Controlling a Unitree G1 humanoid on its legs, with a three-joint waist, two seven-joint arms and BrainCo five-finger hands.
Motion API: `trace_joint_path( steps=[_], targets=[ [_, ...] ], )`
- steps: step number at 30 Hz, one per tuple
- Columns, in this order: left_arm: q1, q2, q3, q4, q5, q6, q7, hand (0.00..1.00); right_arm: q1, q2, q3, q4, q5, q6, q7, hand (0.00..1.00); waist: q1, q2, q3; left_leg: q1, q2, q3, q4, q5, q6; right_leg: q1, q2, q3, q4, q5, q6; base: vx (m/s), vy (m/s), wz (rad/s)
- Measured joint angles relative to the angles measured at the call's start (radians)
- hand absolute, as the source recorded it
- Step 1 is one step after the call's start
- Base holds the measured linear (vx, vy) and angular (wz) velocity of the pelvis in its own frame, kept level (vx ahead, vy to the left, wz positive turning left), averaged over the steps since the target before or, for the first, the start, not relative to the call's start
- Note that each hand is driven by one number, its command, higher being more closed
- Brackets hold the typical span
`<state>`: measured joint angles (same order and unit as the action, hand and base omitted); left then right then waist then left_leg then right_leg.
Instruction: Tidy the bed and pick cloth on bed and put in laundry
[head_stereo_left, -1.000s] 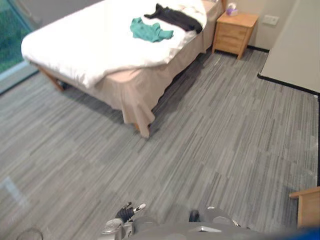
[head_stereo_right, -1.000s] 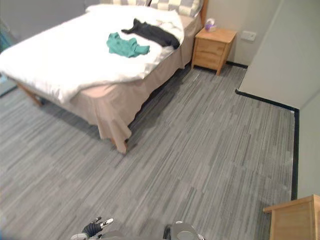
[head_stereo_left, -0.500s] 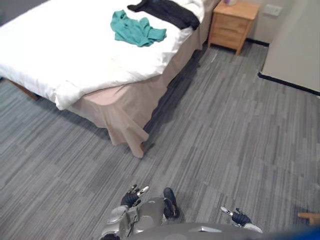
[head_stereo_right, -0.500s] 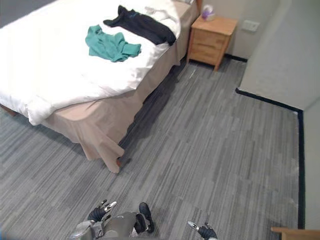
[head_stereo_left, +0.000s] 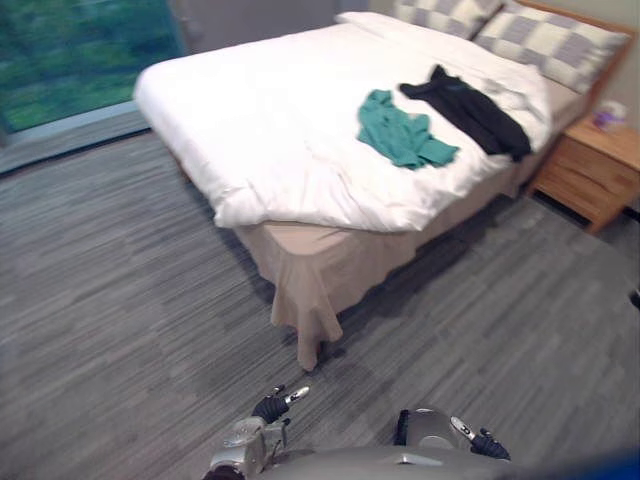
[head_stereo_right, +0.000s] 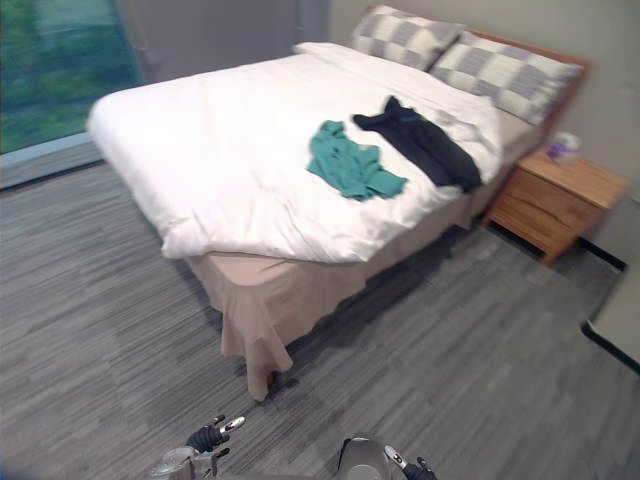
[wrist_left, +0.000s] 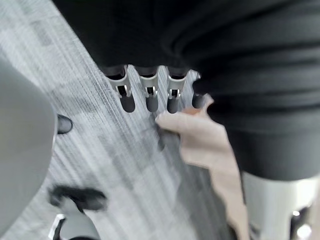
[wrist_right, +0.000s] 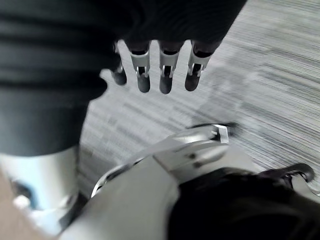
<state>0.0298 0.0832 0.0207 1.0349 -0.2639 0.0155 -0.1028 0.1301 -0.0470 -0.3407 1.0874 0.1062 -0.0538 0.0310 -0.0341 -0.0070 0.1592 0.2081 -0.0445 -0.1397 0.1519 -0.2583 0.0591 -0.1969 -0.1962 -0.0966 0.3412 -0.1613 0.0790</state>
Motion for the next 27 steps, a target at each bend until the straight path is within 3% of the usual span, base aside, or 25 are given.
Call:
trace_joint_path(
  steps=[1,2,3,6,7,9,10,11,12,14,15,16,17,19,23,25,27],
  targets=[
    [0.007,0.002,0.013,-0.003,0.0,-0.001,0.0,0.0,0.003,0.0,0.006,0.0,-0.001,-0.004,0.005,0.0,0.008,-0.006,-0.004,-0.002,0.008,-0.006,0.017,-0.018,-0.015,0.007,0.004,0.012,-0.04,0.029,0.003,0.32,-0.393,0.68],
    [0.033,0.012,0.042,-0.019,0.0,-0.002,0.002,0.0,0.014,0.007,0.032,0.0,-0.01,-0.01,0.008,0.0,0.033,-0.037,-0.02,0.0,0.02,-0.004,0.048,-0.064,-0.046,0.033,-0.005,0.023,-0.103,0.097,0.014,0.34,-0.423,0.22],
    [0.044,0.002,0.077,-0.02,-0.001,-0.005,0.013,0.0,0.017,-0.006,0.042,-0.001,-0.012,-0.011,0.01,0.0,0.045,-0.022,-0.026,0.006,0.073,0.026,0.076,-0.1,-0.084,0.037,0.023,-0.015,-0.079,0.156,0.02,0.35,-0.429,0.25],
    [0.063,-0.025,0.08,-0.02,-0.001,-0.031,0.04,0.0,-0.002,-0.033,0.078,0.0,-0.015,-0.008,0.034,0.0,0.024,0.011,-0.03,0.002,0.169,0.147,0.077,-0.056,-0.158,0.047,0.081,-0.081,-0.032,0.075,-0.029,0.32,-0.365,0.41],
    [0.063,-0.025,0.081,-0.019,-0.001,-0.035,0.043,0.0,-0.005,-0.039,0.086,0.001,-0.019,-0.006,0.04,0.0,0.026,0.015,-0.03,-0.007,0.179,0.148,0.1,-0.051,-0.162,0.052,0.09,-0.086,-0.033,0.064,-0.036,0.33,-0.385,0.27],
    [0.064,-0.033,0.113,-0.019,-0.001,-0.069,0.047,0.0,-0.011,-0.058,0.119,0.002,-0.045,0.007,0.046,0.0,0.027,0.025,-0.016,-0.146,0.224,0.155,0.408,-0.014,-0.172,0.14,0.118,-0.118,-0.111,0.036,-0.051,0.26,-0.317,0.3],
    [0.067,-0.033,0.114,-0.017,-0.002,-0.076,0.051,0.0,-0.011,-0.062,0.12,0.006,-0.053,0.012,0.046,0.0,0.028,0.024,-0.011,-0.177,0.238,0.166,0.478,-0.017,-0.171,0.169,0.122,-0.124,-0.137,0.037,-0.052,0.22,-0.211,0.33],
    [0.068,-0.036,0.115,-0.018,-0.007,-0.09,0.062,0.0,-0.011,-0.068,0.121,0.013,-0.054,0.026,0.046,0.0,0.032,0.031,-0.01,-0.213,0.257,0.219,0.538,-0.032,-0.163,0.23,0.123,-0.145,-0.184,0.043,-0.054,0.18,-0.159,0.29],
    [0.068,-0.039,0.104,-0.015,-0.009,-0.1,0.067,0.0,-0.01,-0.075,0.122,0.016,-0.061,0.042,0.047,0.0,0.032,0.038,-0.012,-0.23,0.262,0.278,0.496,-0.039,-0.162,0.273,0.115,-0.168,-0.215,0.049,-0.047,0.21,-0.165,0.3],
    [0.07,-0.04,0.093,-0.013,-0.01,-0.113,0.066,0.0,-0.009,-0.086,0.136,0.02,-0.072,0.057,0.05,0.0,0.032,0.045,-0.015,-0.234,0.243,0.342,0.312,-0.01,-0.162,0.305,0.108,-0.181,-0.238,0.048,-0.043,0.16,-0.012,0.21],
    [0.071,-0.042,0.078,-0.009,-0.01,-0.114,0.065,0.0,-0.01,-0.094,0.144,0.02,-0.071,0.061,0.052,0.0,0.031,0.059,-0.021,-0.246,0.228,0.359,0.171,0.081,-0.128,0.312,0.118,-0.191,-0.249,0.048,-0.036,0.19,0.035,0.18],
    [0.07,-0.037,0.074,-0.008,-0.016,-0.114,0.065,0.0,-0.01,-0.091,0.143,0.026,-0.071,0.063,0.05,0.0,0.036,0.056,-0.029,-0.232,0.221,0.362,0.151,0.083,-0.136,0.318,0.112,-0.191,-0.259,0.051,-0.029,0.23,0.04,0.2],
    [0.073,-0.031,0.068,-0.007,-0.02,-0.113,0.064,0.0,-0.008,-0.084,0.143,0.028,-0.07,0.063,0.051,0.0,0.038,0.032,-0.043,-0.212,0.191,0.364,0.082,0.108,-0.131,0.322,0.098,-0.193,-0.287,0.058,-0.019,0.21,0.027,0.11],
    [0.067,-0.015,0.064,0.008,-0.022,-0.111,0.063,0.0,-0.006,-0.072,0.143,0.031,-0.07,0.064,0.051,0.0,0.039,0.01,-0.048,-0.188,0.159,0.364,0.006,0.141,-0.128,0.331,0.08,-0.205,-0.307,0.062,-0.013,0.24,0.045,0.17],
    [0.069,-0.01,0.051,0.011,-0.051,-0.096,0.061,0.0,-0.004,-0.074,0.134,0.031,-0.056,0.067,0.046,0.0,0.03,0.014,-0.044,-0.117,0.119,0.347,-0.084,0.184,-0.125,0.384,0.056,-0.238,-0.316,0.058,-0.005,0.18,0.026,0.28],
    [0.071,-0.009,0.035,0.011,-0.089,-0.088,0.056,0.0,-0.002,-0.073,0.13,0.031,-0.055,0.068,0.045,0.0,0.03,0.017,-0.045,-0.094,0.115,0.345,-0.109,0.195,-0.127,0.402,0.055,-0.246,-0.317,0.056,-0.003,0.08,-0.007,0.13],
    [0.074,0.0,0.02,0.011,-0.203,-0.084,0.058,0.0,-0.014,-0.067,0.116,0.03,-0.051,0.069,0.044,0.0,0.031,0.014,-0.043,-0.081,0.115,0.342,-0.13,0.212,-0.128,0.411,0.053,-0.25,-0.317,0.056,-0.003,0.02,-0.025,0.11]
  ],
)
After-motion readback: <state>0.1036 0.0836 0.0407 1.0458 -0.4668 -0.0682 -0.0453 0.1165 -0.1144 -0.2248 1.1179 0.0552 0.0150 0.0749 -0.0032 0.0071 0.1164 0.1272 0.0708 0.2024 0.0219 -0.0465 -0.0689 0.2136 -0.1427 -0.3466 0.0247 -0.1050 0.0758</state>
